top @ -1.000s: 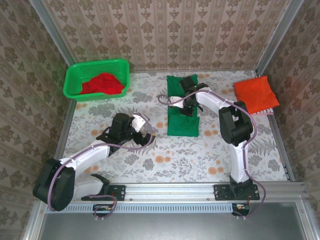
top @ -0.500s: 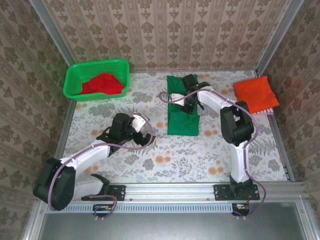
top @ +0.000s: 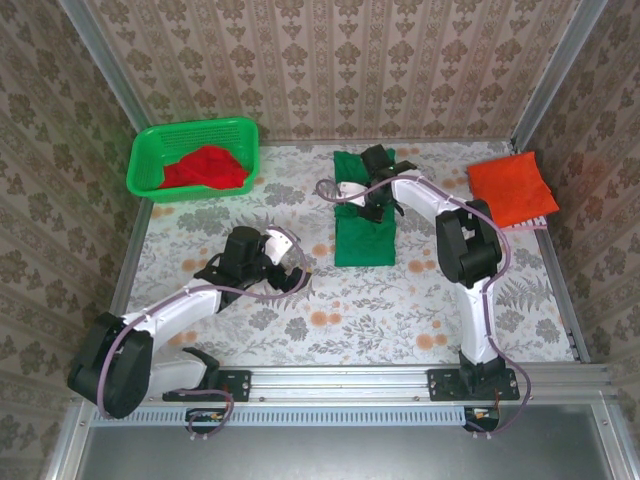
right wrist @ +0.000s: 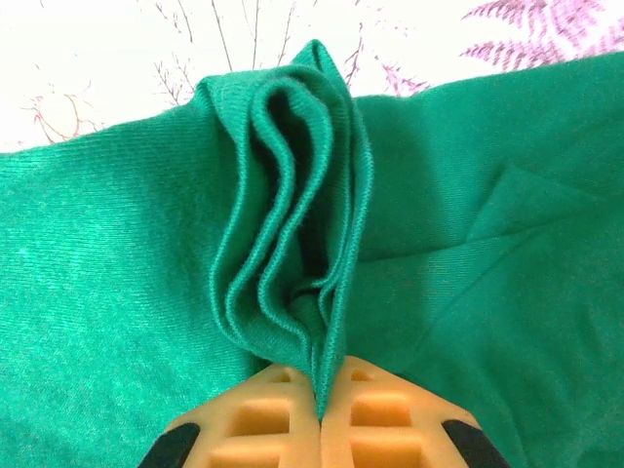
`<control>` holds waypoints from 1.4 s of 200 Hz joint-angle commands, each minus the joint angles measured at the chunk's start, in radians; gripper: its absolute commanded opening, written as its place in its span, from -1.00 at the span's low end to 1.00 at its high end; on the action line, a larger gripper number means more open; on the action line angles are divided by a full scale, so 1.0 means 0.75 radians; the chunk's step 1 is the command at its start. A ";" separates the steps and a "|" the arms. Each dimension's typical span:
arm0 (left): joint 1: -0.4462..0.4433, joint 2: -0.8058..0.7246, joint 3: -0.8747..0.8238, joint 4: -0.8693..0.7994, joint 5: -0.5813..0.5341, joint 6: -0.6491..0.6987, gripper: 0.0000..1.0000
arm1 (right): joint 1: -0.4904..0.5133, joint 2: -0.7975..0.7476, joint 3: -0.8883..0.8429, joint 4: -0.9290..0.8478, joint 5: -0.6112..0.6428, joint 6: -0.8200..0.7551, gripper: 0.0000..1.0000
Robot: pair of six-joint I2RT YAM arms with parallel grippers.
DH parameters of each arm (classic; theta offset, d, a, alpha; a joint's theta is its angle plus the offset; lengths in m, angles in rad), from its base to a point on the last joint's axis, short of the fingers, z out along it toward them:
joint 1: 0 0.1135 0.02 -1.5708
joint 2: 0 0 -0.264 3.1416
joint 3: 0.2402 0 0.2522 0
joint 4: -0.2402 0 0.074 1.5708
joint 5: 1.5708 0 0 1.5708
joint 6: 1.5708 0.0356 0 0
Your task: Fold and stack the t-shirts
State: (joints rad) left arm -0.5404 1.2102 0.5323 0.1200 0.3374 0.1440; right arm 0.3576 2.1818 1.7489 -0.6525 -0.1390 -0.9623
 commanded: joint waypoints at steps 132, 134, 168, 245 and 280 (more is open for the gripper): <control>0.001 0.045 0.067 -0.009 0.048 0.018 1.00 | -0.015 -0.230 -0.321 0.288 0.055 0.121 0.88; 0.001 0.045 0.067 -0.008 0.047 0.019 1.00 | -0.015 -0.227 -0.323 0.292 0.058 0.120 0.89; 0.001 0.046 0.075 -0.013 0.045 0.023 1.00 | -0.035 -0.180 -0.327 0.334 0.100 0.127 0.91; 0.001 0.041 0.080 -0.030 0.038 0.015 1.00 | -0.141 -0.094 -0.206 0.395 0.305 0.194 0.87; 0.000 0.039 0.076 -0.022 0.032 0.004 1.00 | -0.159 -0.149 -0.232 0.419 0.271 0.247 0.88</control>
State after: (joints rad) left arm -0.5415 1.2438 0.5644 0.1051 0.3450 0.1440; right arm 0.2432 2.0979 1.5589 -0.3595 0.0544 -0.8257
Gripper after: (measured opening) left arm 0.997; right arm 0.939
